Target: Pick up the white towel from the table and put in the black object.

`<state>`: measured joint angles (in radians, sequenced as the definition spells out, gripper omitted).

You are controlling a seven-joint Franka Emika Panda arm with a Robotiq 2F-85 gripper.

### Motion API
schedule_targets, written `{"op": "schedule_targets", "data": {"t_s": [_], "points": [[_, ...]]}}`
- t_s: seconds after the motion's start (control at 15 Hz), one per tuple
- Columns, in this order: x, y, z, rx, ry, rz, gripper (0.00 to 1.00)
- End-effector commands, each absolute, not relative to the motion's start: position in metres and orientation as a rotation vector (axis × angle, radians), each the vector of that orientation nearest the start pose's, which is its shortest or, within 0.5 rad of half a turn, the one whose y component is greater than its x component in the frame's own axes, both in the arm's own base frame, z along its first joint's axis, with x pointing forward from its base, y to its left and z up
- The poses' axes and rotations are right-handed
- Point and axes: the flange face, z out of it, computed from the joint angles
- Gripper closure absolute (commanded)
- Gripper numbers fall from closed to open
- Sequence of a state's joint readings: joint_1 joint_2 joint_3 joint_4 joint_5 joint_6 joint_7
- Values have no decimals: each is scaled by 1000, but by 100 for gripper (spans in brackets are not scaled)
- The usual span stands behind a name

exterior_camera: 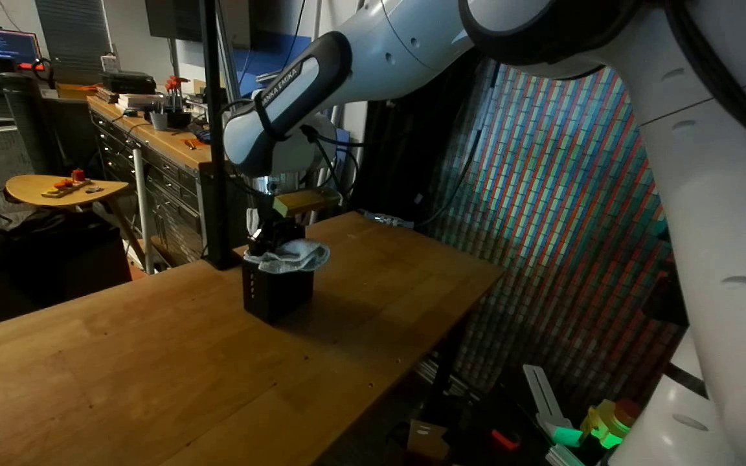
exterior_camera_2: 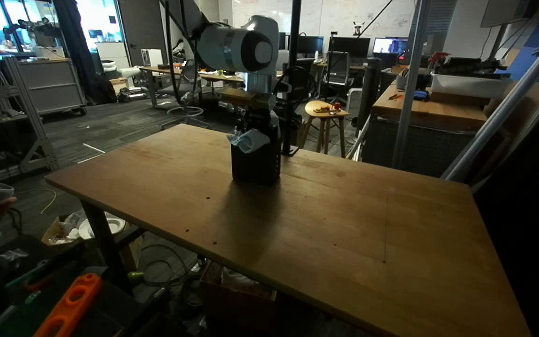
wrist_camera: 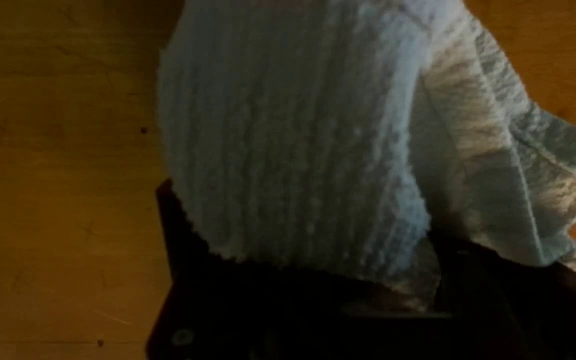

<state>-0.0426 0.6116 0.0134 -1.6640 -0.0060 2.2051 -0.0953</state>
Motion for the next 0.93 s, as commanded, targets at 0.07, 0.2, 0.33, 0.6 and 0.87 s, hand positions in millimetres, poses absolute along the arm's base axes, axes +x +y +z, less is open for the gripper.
{"op": "schedule_targets", "data": {"t_s": [0.07,0.2,0.33,0.6,0.87], "points": [[680,-9,222,-3046,-141,177,100],[678,-10,224,-3032,-140,184,100],[676,-12,230,-3030,-121,178,100],[670,-12,261,-3059,-87,134,62],[660,2,295,-3075,-49,111,32]]}}
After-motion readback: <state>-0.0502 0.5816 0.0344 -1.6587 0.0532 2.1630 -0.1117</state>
